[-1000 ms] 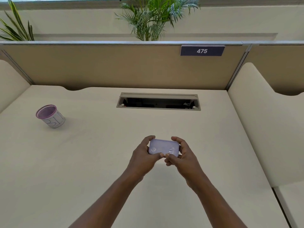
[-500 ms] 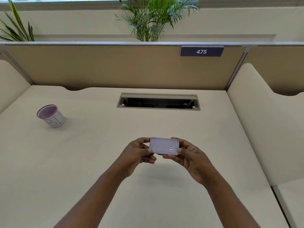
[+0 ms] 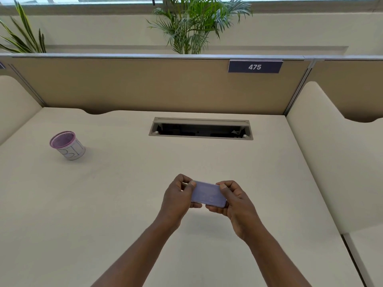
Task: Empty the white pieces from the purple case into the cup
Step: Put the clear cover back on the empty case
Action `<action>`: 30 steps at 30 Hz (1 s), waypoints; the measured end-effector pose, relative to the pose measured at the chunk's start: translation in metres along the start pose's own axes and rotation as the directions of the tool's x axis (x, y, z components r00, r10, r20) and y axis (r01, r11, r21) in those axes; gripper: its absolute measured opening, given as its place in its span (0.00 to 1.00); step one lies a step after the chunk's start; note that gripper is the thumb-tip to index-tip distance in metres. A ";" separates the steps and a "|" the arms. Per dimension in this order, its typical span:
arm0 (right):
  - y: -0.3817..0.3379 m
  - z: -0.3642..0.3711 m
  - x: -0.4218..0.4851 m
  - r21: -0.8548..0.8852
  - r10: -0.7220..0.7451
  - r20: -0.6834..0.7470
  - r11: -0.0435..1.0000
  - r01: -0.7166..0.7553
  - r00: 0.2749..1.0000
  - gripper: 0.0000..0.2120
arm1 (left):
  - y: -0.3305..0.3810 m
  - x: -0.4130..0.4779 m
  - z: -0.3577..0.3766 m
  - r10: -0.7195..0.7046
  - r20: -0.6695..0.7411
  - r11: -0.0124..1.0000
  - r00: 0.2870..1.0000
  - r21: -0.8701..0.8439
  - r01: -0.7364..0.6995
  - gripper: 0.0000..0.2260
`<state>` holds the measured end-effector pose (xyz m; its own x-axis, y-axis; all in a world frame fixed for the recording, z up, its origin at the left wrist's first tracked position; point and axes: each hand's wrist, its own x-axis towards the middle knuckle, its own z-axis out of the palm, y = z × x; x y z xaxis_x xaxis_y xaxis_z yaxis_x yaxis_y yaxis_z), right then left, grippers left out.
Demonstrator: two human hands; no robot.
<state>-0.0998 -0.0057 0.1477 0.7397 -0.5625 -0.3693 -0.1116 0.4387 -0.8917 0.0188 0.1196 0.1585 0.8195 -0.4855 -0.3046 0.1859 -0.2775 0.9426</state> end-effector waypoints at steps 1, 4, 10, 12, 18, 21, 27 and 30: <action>0.002 0.002 -0.002 -0.007 -0.006 -0.013 1.000 0.005 1.000 0.06 | 0.000 -0.003 0.003 0.021 -0.034 1.000 0.999 0.015 -0.020 0.07; 0.004 0.011 -0.007 -0.099 -0.069 -0.064 0.993 0.062 0.996 0.06 | 0.000 -0.011 0.012 0.086 -0.107 0.995 0.991 0.067 -0.079 0.12; 0.004 0.018 -0.012 -0.183 -0.173 -0.152 0.973 0.144 0.973 0.08 | 0.002 -0.019 0.023 0.161 -0.168 0.982 0.973 0.129 -0.140 0.12; 0.006 0.014 -0.012 -0.166 -0.160 -0.160 0.977 0.133 0.974 0.04 | 0.001 -0.019 0.023 0.162 -0.165 0.984 0.973 0.102 -0.147 0.08; 0.004 0.002 -0.010 -0.063 -0.125 -0.108 0.991 0.119 0.986 0.09 | -0.003 -0.017 0.017 0.031 -0.115 0.993 0.993 -0.107 -0.044 0.06; 0.004 -0.003 -0.010 -0.019 -0.114 -0.055 0.993 0.113 0.992 0.13 | -0.001 -0.015 0.013 0.021 -0.069 0.987 0.997 -0.154 -0.032 0.07; 0.003 -0.018 -0.007 0.087 -0.051 0.054 0.995 0.046 0.997 0.11 | -0.001 -0.012 0.003 -0.048 0.035 0.972 0.998 -0.228 0.055 0.07; 0.000 -0.027 -0.005 0.188 0.000 0.137 0.982 -0.026 0.991 0.12 | 0.001 -0.010 -0.001 -0.089 0.114 0.945 0.990 -0.305 0.120 0.05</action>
<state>-0.1210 -0.0216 0.1428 0.8236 -0.4611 -0.3304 -0.0044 0.5773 -0.8165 0.0113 0.1255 0.1623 0.7328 -0.5501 -0.4005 0.4390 -0.0675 0.8959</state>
